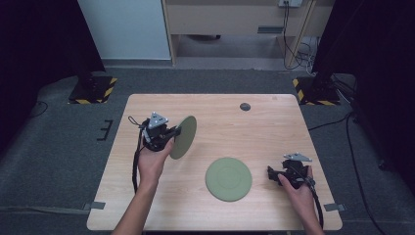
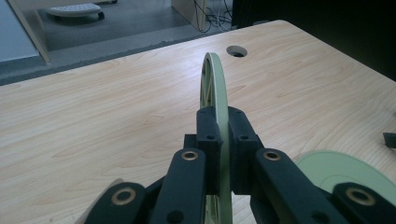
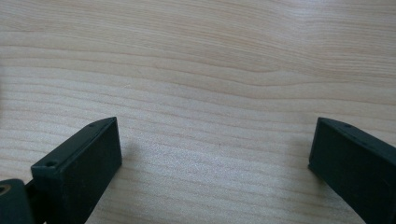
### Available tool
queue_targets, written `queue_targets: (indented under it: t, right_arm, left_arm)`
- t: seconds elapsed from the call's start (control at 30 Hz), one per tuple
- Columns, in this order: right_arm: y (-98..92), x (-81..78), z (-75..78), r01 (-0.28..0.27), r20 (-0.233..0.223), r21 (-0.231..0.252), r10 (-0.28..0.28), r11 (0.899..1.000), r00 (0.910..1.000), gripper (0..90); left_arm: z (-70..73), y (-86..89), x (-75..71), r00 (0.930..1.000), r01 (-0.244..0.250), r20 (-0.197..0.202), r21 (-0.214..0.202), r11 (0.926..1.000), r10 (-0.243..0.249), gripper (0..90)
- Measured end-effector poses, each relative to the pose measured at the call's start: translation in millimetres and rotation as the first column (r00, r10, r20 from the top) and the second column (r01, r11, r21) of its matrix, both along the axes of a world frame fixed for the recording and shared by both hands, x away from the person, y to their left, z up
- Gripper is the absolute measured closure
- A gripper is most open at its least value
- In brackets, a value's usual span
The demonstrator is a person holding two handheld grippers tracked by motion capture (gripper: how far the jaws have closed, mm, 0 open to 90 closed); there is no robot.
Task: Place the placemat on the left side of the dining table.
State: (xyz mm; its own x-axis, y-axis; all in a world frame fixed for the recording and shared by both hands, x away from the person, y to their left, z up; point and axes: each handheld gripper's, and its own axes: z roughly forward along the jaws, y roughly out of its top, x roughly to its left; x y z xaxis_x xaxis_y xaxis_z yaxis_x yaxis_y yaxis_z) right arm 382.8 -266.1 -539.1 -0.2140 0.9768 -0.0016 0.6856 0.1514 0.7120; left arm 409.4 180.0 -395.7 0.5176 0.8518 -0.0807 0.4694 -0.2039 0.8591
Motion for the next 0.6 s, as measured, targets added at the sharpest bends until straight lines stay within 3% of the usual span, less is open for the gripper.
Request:
queue_targets:
  t: [0.6]
  right_arm:
    - [0.0, 0.0, 0.0, 0.0, 0.0, 0.0, 0.0, 1.0, 1.0, 2.6]
  left_arm:
    - [-1.2, 16.5, -2.4, 0.9997, -0.024, 0.001, -0.001, 0.9997, 0.024, 85.4]
